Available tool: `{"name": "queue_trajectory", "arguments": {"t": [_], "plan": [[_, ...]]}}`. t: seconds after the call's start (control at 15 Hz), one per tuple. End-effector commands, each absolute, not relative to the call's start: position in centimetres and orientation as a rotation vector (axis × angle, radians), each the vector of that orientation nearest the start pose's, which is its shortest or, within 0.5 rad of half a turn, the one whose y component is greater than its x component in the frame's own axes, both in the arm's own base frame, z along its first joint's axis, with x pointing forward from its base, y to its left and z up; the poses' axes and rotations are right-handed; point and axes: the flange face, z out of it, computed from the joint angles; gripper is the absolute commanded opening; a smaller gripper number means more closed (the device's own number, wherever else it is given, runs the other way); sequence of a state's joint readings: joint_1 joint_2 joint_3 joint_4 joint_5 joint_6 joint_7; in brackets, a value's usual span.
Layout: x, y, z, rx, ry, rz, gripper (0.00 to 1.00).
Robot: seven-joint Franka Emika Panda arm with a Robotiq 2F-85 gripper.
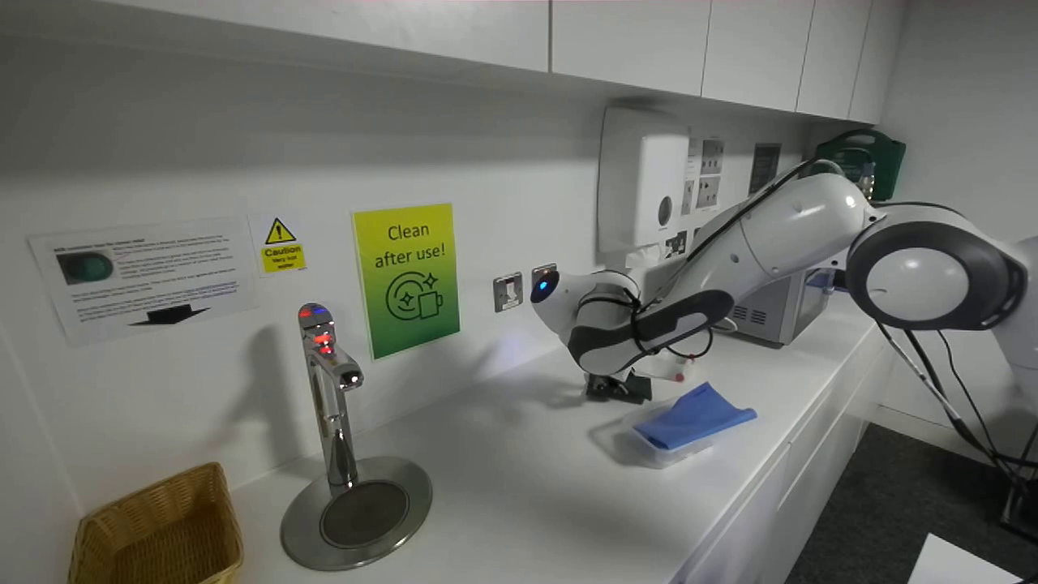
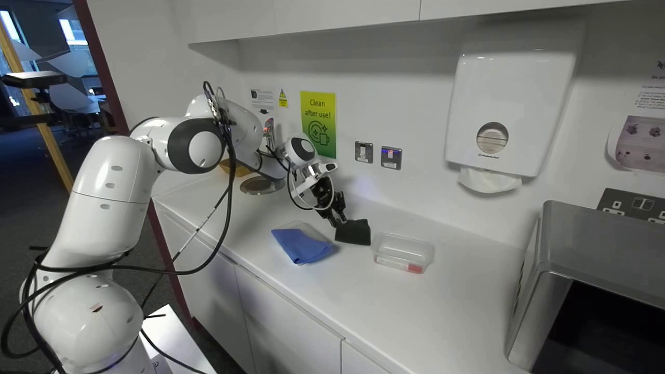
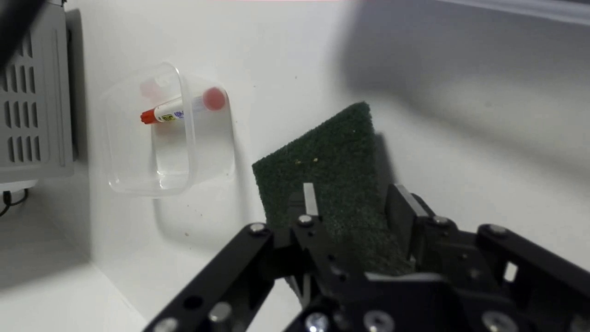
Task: Put the black fabric in the clear bowl.
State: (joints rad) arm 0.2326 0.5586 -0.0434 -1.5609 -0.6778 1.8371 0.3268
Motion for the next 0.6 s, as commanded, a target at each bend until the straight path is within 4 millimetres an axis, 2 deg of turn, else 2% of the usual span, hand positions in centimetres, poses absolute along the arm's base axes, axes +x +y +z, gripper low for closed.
{"name": "queue_trajectory", "arguments": {"t": [0.0, 0.13, 0.53], "plan": [[66.20, 7.31, 33.42, 2.445, 0.168, -0.116, 0.13], [66.21, 7.32, 33.47, 2.449, 0.164, -0.114, 0.00], [66.16, 7.40, 33.95, 2.458, 0.155, -0.102, 0.00]]}}
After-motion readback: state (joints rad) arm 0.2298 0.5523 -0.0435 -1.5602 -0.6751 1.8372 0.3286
